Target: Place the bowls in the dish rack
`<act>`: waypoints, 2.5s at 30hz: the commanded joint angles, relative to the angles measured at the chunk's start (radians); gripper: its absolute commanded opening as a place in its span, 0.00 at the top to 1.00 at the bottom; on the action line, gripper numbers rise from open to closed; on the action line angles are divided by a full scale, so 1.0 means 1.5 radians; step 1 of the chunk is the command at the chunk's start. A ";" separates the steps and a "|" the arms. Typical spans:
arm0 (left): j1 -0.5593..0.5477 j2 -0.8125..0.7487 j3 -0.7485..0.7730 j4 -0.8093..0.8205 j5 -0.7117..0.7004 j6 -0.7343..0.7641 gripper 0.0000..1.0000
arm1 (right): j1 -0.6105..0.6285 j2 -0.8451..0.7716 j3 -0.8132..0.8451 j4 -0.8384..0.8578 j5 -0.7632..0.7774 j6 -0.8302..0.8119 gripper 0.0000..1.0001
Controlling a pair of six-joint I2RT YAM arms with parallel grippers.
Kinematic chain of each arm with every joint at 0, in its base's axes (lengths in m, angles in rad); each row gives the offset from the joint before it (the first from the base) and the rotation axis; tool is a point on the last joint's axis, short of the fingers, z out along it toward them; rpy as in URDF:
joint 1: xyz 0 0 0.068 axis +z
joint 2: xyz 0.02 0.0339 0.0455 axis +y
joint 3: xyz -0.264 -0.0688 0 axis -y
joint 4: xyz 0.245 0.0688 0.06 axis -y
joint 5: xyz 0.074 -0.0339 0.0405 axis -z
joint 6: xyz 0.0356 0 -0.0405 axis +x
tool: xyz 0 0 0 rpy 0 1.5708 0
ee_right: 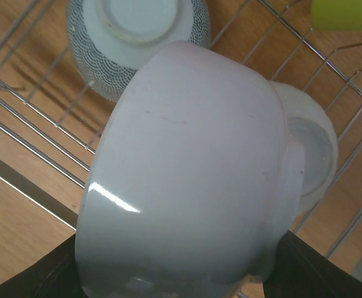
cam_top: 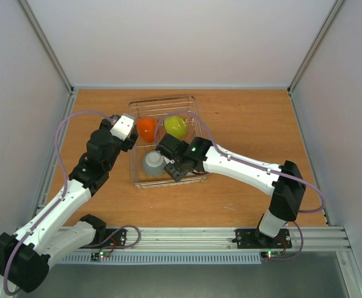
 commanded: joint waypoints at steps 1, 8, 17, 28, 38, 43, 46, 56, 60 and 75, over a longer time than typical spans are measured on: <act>0.000 -0.008 -0.011 0.059 -0.040 -0.007 0.18 | 0.004 0.015 0.055 -0.049 0.039 -0.060 0.99; 0.000 -0.007 -0.010 0.058 -0.034 -0.005 0.17 | 0.006 0.060 0.083 -0.087 0.054 -0.111 0.99; 0.000 -0.011 -0.013 0.063 -0.041 -0.006 0.15 | 0.013 0.116 0.079 -0.107 0.069 -0.147 0.99; 0.000 -0.014 -0.019 0.073 -0.050 -0.003 0.14 | 0.060 0.207 0.121 -0.107 0.155 -0.180 0.99; 0.000 -0.010 -0.022 0.081 -0.054 0.000 0.12 | 0.085 0.215 0.143 -0.055 0.037 -0.217 0.99; 0.000 -0.010 -0.024 0.083 -0.056 0.002 0.12 | 0.086 0.238 0.155 -0.086 0.091 -0.221 0.99; 0.000 -0.009 -0.024 0.083 -0.055 0.002 0.12 | 0.086 0.245 0.140 -0.107 0.133 -0.213 0.99; 0.000 -0.001 -0.024 0.085 -0.057 0.003 0.11 | 0.093 0.278 0.137 -0.147 0.204 -0.173 0.61; 0.000 0.000 -0.024 0.088 -0.061 0.004 0.11 | 0.093 0.277 0.136 -0.143 0.201 -0.169 0.16; 0.000 -0.003 -0.028 0.098 -0.067 0.013 0.11 | 0.092 0.184 0.098 -0.100 0.085 -0.176 0.01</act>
